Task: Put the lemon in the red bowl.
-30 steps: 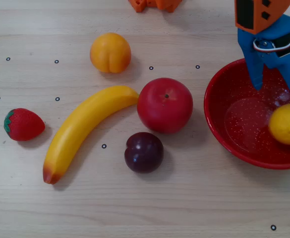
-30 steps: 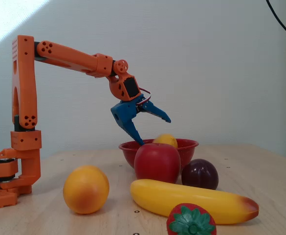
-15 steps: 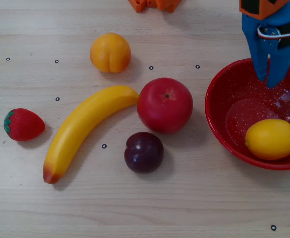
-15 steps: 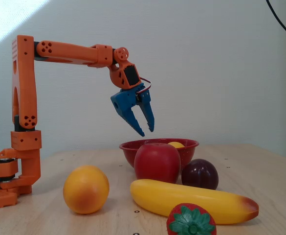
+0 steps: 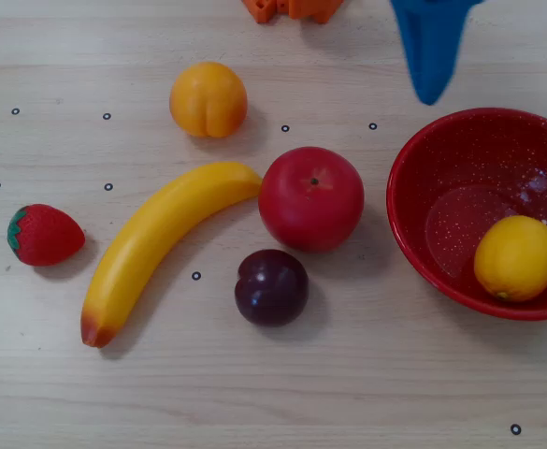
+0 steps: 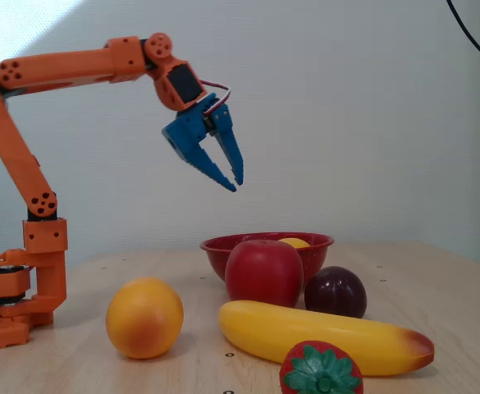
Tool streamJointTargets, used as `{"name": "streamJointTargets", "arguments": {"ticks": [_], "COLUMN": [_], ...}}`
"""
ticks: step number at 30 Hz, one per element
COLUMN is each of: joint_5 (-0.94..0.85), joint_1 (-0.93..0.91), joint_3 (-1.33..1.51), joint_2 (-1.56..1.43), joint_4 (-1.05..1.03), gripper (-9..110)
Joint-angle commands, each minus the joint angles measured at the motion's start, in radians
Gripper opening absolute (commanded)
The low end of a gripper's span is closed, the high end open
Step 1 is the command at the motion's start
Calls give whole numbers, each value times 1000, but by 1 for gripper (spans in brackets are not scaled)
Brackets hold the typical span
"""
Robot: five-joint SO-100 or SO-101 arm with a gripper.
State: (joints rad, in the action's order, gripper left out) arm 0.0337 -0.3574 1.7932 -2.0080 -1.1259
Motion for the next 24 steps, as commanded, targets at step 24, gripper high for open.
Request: {"name": "streamJointTargets", "arguments": {"ticks": [24], "joint_5": [141], "joint_1": [400], "joint_3": [1173], "joint_2": [-1103], "joint_4": [305], "gripper": [0]}}
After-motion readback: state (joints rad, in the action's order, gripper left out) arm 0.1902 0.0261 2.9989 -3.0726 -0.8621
